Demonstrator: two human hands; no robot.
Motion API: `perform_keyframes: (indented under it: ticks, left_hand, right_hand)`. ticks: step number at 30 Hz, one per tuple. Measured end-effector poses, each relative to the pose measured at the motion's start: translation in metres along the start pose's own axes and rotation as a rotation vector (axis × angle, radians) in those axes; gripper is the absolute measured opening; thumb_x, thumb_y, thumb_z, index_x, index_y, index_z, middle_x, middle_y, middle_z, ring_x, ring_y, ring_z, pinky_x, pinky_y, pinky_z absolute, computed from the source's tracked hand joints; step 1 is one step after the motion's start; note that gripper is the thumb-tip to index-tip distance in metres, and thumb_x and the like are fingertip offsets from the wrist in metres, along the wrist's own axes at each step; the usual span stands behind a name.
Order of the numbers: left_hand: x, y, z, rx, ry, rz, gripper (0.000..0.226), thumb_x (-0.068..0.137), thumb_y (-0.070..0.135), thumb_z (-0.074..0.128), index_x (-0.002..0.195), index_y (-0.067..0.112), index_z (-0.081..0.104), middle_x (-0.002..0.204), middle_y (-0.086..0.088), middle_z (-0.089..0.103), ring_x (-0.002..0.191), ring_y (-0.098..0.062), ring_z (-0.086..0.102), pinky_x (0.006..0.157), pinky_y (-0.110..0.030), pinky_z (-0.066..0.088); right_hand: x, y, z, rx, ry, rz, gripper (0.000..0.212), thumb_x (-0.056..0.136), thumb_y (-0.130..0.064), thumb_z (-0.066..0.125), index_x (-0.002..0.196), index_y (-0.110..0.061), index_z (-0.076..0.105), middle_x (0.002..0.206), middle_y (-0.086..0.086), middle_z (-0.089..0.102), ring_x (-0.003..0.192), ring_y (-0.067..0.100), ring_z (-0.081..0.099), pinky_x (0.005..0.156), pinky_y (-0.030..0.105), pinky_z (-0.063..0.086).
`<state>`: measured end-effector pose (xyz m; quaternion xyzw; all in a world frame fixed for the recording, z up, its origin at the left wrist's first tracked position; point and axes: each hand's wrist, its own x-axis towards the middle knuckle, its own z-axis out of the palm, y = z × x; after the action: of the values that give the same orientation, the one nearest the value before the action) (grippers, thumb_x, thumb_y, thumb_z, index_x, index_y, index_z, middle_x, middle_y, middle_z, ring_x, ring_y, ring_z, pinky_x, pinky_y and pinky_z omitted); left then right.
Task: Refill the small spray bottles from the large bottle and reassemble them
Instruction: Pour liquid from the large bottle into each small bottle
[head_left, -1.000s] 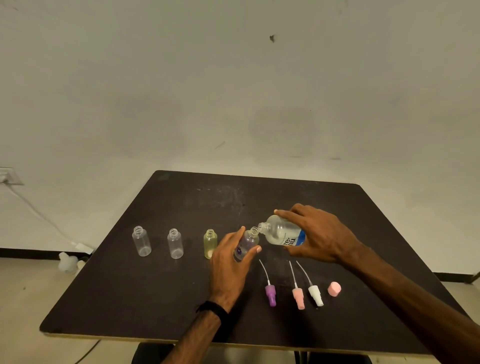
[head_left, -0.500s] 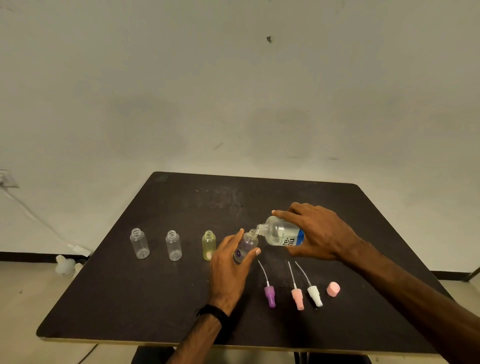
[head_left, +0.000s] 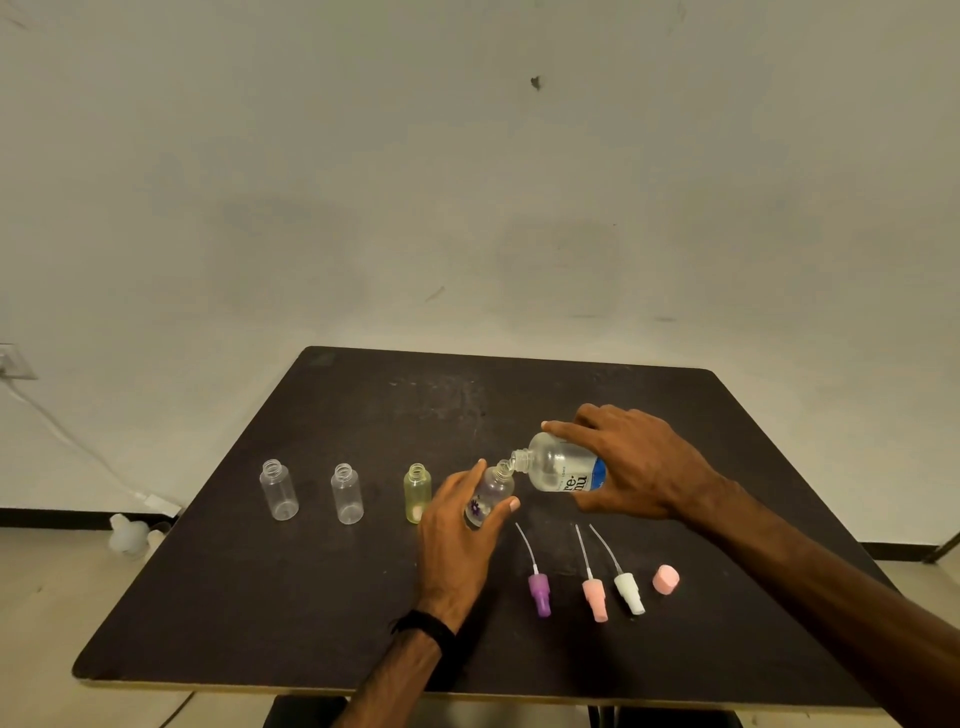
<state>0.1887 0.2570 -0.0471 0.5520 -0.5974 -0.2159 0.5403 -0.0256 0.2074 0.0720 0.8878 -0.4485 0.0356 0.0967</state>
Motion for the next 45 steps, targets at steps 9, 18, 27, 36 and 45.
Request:
perform_keyframes:
  ticks: [9,18,27,36,45]
  left_hand:
    - [0.0008,-0.0003,-0.0008,0.008,-0.005,-0.003,0.061,0.082,0.040,0.077,0.137,0.021,0.058,0.117,0.011,0.064,0.107,-0.003,0.062,0.094,-0.019,0.052]
    - [0.0017,0.0002,-0.0015,0.021,0.000,0.010,0.061,0.082,0.039,0.077,0.136,0.020,0.059,0.119,0.009,0.064,0.108,-0.004,0.062,0.093,-0.016,0.051]
    - [0.0030,0.0010,-0.0021,0.007,-0.001,0.009,0.061,0.082,0.039,0.078,0.136,0.020,0.059,0.118,0.010,0.064,0.110,-0.004,0.061,0.093,-0.007,0.046]
    - [0.0027,-0.0020,-0.0015,0.012,0.008,0.022,0.059,0.081,0.038,0.079,0.134,0.019,0.061,0.114,0.011,0.064,0.105,0.002,0.061,0.092,-0.014,0.049]
    - [0.0019,-0.0022,-0.0001,-0.006,0.015,0.017,0.058,0.081,0.038,0.080,0.132,0.018,0.063,0.113,0.011,0.065,0.105,0.000,0.062,0.091,-0.022,0.053]
  right_hand:
    - [0.0015,-0.0026,-0.0044,-0.017,-0.022,0.002,0.087,0.078,-0.064,0.061,0.151,-0.034,0.025,0.123,-0.005,0.049,0.104,0.009,0.049,0.086,0.024,0.046]
    - [0.0020,-0.0015,-0.0045,-0.024,-0.024,0.001,0.088,0.077,-0.065,0.061,0.151,-0.034,0.024,0.123,-0.006,0.049,0.103,0.008,0.048,0.085,0.023,0.045]
    - [0.0018,-0.0020,-0.0059,-0.034,-0.014,-0.001,0.087,0.078,-0.065,0.060,0.151,-0.034,0.025,0.122,-0.006,0.049,0.102,0.008,0.048,0.083,0.020,0.042]
    - [0.0015,-0.0032,-0.0055,-0.042,-0.002,-0.013,0.086,0.075,-0.065,0.060,0.149,-0.033,0.030,0.115,-0.005,0.052,0.097,0.009,0.051,0.079,0.026,0.048]
    - [0.0010,-0.0038,-0.0071,-0.055,-0.014,-0.017,0.086,0.076,-0.065,0.061,0.149,-0.032,0.030,0.117,-0.005,0.052,0.099,0.010,0.051,0.081,0.027,0.049]
